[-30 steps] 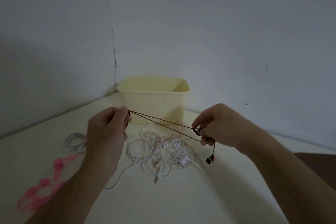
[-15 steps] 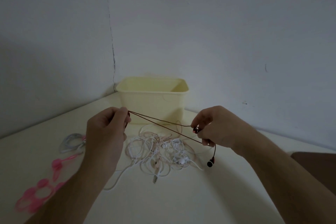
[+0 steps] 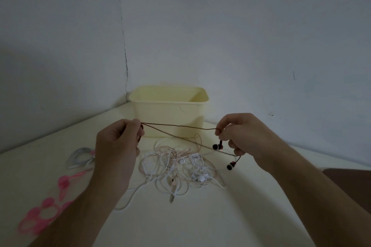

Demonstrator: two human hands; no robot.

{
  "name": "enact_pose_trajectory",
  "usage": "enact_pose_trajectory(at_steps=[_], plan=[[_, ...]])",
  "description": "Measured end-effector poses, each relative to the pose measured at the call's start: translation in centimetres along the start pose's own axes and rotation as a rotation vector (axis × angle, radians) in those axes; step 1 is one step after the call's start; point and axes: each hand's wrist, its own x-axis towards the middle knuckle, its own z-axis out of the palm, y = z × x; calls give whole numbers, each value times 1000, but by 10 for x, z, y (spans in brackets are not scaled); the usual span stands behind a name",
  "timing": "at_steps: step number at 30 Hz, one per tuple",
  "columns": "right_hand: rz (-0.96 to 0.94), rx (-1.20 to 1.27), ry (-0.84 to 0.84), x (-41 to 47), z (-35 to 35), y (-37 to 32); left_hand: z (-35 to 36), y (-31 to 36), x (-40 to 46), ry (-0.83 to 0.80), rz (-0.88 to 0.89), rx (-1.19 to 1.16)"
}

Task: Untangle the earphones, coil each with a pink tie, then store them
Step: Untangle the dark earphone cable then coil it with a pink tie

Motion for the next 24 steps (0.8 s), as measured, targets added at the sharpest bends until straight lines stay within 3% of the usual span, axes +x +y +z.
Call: enact_pose_trajectory(at_steps=[8, 13, 16, 21, 24], plan=[[137, 243, 56, 1, -4, -11, 0, -1, 0, -4, 9, 11], [15, 28, 118, 2, -8, 2, 0, 1, -1, -9, 1, 0], [56, 89, 163, 4, -9, 3, 1, 2, -2, 4, -9, -8], [146, 250, 90, 0, -6, 2, 2, 2, -5, -48, 8, 2], [138, 195, 44, 1, -5, 4, 1, 1, -5, -53, 20, 9]])
